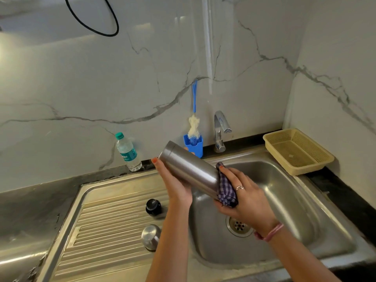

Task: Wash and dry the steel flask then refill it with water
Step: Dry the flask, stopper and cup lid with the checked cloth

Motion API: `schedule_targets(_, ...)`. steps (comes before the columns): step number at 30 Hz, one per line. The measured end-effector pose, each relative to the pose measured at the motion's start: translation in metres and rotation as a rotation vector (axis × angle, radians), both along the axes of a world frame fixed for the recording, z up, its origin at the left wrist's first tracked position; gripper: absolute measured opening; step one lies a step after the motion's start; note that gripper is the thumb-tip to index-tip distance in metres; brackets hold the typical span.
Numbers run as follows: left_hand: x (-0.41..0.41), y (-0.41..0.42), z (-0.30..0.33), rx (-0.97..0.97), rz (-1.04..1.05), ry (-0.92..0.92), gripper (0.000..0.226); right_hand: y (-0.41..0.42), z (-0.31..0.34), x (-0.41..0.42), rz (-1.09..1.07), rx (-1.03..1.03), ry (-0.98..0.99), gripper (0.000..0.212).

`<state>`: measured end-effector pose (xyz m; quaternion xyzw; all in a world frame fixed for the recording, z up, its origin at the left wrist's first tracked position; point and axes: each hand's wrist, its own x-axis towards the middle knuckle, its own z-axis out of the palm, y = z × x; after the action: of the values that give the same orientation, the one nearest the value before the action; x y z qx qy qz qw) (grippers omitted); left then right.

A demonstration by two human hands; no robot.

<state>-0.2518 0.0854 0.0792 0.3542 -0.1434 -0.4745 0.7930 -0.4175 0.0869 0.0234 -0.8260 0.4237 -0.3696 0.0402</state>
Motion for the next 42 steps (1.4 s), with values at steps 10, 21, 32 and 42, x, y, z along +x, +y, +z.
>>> schedule_targets(10,-0.003,0.009,-0.012,-0.045,-0.061,0.063,0.059,0.0,0.033,0.035,0.115,0.035,0.216,0.088)
schedule_targets(21,0.009,0.001,-0.013,-0.075,-0.052,0.048,0.056,-0.019,0.055,0.079,0.19,0.112,0.156,0.069)
schedule_targets(32,0.01,0.003,-0.026,-0.135,-0.016,0.009,0.053,-0.015,0.052,0.083,0.135,0.165,0.156,0.076)
schedule_targets(42,0.028,-0.001,-0.019,-0.059,0.062,0.037,0.064,0.0,0.003,0.046,0.06,0.148,0.21,0.09)
